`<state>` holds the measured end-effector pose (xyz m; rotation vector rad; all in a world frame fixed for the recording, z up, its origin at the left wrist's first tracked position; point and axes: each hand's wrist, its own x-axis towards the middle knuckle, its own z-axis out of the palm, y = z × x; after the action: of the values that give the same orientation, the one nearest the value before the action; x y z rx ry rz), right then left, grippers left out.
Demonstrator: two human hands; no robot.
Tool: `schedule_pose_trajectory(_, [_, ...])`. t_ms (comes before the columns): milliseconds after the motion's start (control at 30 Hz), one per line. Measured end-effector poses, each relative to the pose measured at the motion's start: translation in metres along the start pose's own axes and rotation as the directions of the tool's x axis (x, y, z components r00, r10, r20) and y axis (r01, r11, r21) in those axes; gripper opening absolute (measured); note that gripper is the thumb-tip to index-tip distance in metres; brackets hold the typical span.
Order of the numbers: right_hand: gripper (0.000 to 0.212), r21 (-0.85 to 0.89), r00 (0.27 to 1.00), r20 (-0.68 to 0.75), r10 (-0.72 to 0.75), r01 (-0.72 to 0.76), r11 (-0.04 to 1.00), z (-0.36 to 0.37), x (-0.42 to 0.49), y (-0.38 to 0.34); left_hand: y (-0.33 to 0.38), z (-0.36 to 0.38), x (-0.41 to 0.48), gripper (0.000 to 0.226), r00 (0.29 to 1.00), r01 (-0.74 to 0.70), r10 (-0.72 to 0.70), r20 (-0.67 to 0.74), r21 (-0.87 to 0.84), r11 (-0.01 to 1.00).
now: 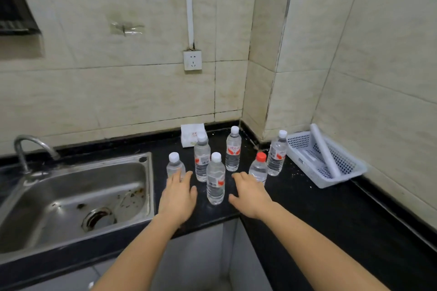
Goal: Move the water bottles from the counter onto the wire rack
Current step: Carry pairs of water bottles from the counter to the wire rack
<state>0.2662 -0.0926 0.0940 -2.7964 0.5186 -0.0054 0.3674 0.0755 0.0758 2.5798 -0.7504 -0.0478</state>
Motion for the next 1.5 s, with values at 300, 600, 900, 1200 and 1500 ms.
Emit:
schedule_pose_trajectory(300, [0.069,-0.011,0.994,-0.018,0.108,-0.108,0.994,0.009,0.106,-0.036,-0.076,-0.018,0.105,0.055,0.997,-0.075,0.074,-0.023,-0.071,0.995])
schedule_pose_trajectory(600, [0.061,-0.094,0.994,0.032,0.108,-0.105,0.990,0.029,0.142,-0.040,-0.117,-0.016,0.160,0.047,0.877,-0.419,0.420,0.232,-0.055,0.906])
schedule_pose_trajectory(900, [0.082,-0.185,0.995,0.043,0.095,-0.085,0.979,0.033,0.129,-0.037,-0.118,-0.027,0.186,0.048,0.749,-0.557,0.518,0.414,-0.029,0.830])
schedule_pose_trajectory(1200, [0.032,0.071,0.896,-0.262,0.359,-0.354,0.933,0.045,0.098,-0.041,-0.089,-0.015,0.172,0.024,0.759,-0.489,0.479,0.442,-0.100,0.867])
schedule_pose_trajectory(1500, [0.028,0.413,0.748,-0.152,0.646,-0.546,0.729,0.017,0.017,-0.018,-0.043,-0.010,0.138,0.021,0.799,-0.468,0.488,0.352,-0.147,0.871])
